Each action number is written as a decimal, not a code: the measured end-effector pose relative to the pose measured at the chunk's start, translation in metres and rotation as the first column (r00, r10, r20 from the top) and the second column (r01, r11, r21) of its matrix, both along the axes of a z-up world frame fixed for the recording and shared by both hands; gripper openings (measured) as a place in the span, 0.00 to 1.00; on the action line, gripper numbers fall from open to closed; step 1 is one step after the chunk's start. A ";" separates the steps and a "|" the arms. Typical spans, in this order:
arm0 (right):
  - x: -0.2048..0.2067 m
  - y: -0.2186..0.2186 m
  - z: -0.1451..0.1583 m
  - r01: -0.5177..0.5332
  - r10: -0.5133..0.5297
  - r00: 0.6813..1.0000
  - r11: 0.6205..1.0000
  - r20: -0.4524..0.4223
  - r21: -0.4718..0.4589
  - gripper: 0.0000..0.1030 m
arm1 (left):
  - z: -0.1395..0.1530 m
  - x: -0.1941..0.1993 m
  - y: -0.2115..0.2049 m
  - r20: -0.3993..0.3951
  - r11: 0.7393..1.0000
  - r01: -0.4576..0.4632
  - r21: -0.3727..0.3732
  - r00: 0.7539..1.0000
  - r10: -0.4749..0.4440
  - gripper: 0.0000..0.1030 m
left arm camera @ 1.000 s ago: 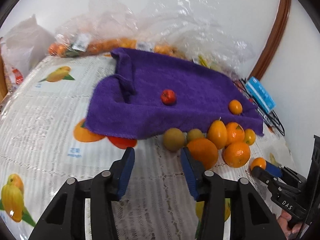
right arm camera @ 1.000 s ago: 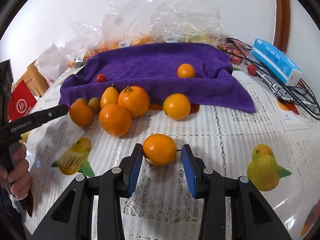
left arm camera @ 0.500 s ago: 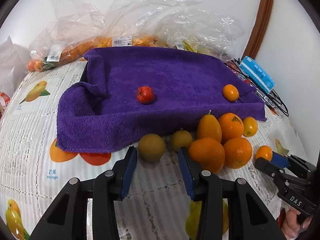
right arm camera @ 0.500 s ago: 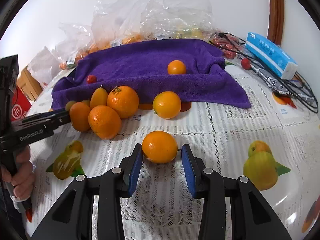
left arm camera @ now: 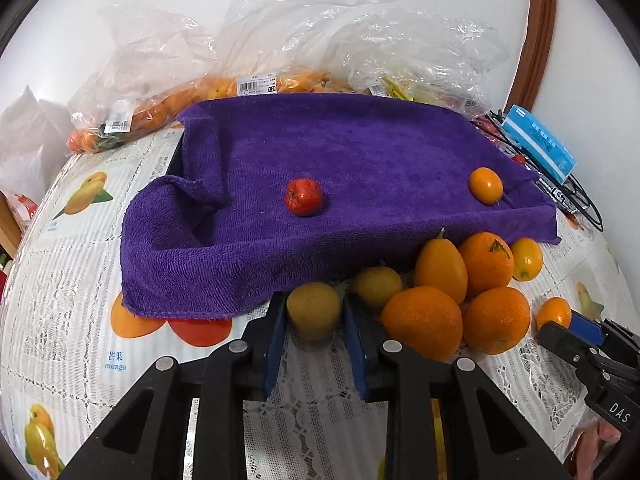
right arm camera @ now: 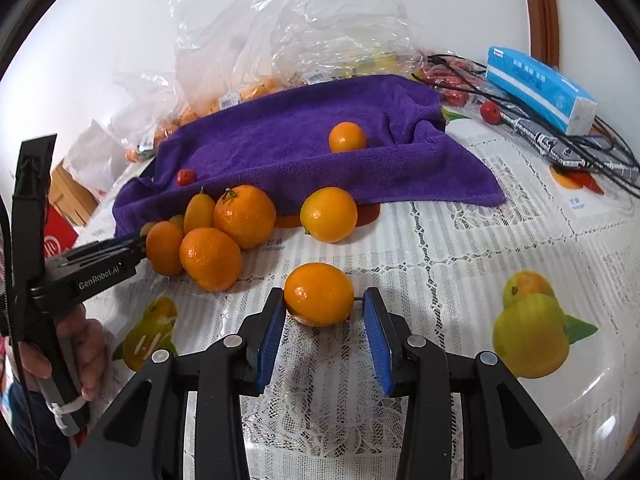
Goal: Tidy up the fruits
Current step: 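Close the right gripper on the orange while the left gripper closes on the pale yellow fruit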
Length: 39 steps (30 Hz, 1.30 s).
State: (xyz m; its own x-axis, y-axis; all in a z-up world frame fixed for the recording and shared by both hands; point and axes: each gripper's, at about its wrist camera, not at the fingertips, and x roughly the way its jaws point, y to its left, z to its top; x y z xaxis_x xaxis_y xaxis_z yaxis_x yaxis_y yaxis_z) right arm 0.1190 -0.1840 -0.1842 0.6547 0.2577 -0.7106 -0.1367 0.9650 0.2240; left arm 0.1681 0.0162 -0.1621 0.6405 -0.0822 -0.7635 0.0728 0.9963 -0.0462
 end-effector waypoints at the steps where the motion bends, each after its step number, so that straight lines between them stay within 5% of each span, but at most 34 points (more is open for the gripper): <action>1: 0.000 0.000 0.000 0.002 -0.002 1.000 1.000 0.000 0.000 0.39 | 0.000 0.000 0.000 0.000 1.000 0.000 0.000 1.000 0.000 0.25; 8: -0.001 0.014 0.000 0.006 -0.006 1.000 0.994 0.004 -0.110 0.39 | -0.001 0.000 0.000 0.000 1.000 -0.003 -0.011 1.000 0.003 0.25; 39: -0.005 -0.008 0.007 -0.033 0.030 0.999 0.996 0.037 0.084 0.38 | 0.002 -0.032 0.014 0.003 0.987 0.015 -0.160 1.000 -0.015 0.24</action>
